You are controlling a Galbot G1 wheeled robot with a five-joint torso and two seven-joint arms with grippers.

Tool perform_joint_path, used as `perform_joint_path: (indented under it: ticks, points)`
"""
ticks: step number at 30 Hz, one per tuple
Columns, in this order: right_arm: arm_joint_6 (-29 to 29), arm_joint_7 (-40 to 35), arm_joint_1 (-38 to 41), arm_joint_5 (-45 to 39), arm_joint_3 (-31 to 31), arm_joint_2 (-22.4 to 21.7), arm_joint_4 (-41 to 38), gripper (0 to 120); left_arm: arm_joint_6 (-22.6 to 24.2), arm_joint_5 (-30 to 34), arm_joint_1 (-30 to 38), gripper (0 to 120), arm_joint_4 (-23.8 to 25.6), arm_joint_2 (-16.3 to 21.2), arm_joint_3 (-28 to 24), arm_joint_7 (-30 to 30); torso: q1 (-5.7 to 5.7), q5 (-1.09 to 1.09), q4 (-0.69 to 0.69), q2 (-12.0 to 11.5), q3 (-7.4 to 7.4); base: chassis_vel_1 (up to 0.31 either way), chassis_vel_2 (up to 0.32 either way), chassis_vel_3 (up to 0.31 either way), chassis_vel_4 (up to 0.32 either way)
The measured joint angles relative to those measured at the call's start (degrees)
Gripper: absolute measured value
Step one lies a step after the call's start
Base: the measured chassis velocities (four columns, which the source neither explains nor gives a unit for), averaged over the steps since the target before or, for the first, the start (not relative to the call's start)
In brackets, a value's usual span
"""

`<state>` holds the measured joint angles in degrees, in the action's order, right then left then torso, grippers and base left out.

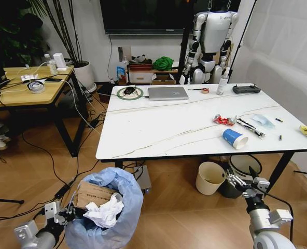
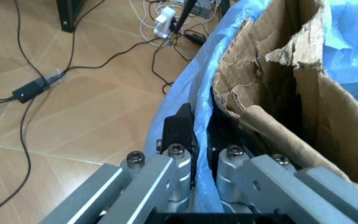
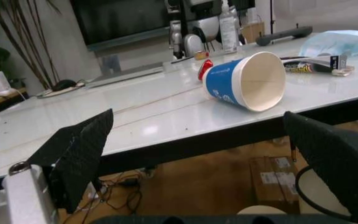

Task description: Pick up the trash bin and place the trash from the table into it.

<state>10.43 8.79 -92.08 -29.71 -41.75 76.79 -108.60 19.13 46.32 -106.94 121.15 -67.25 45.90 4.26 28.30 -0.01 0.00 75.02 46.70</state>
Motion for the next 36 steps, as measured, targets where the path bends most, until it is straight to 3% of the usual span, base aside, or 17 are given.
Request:
perform_joint_path:
  ticks: [36]
  points:
    - [-0.21, 1.23, 0.56, -1.30, -0.57, -0.10, 0.83, 100, -0.76, -1.42, -0.75, 0, 0.25, -1.05, -1.62, -0.48, 0.00, 0.01, 0.00, 0.00, 0.00, -0.053, -0.056, 0.059, 0.057]
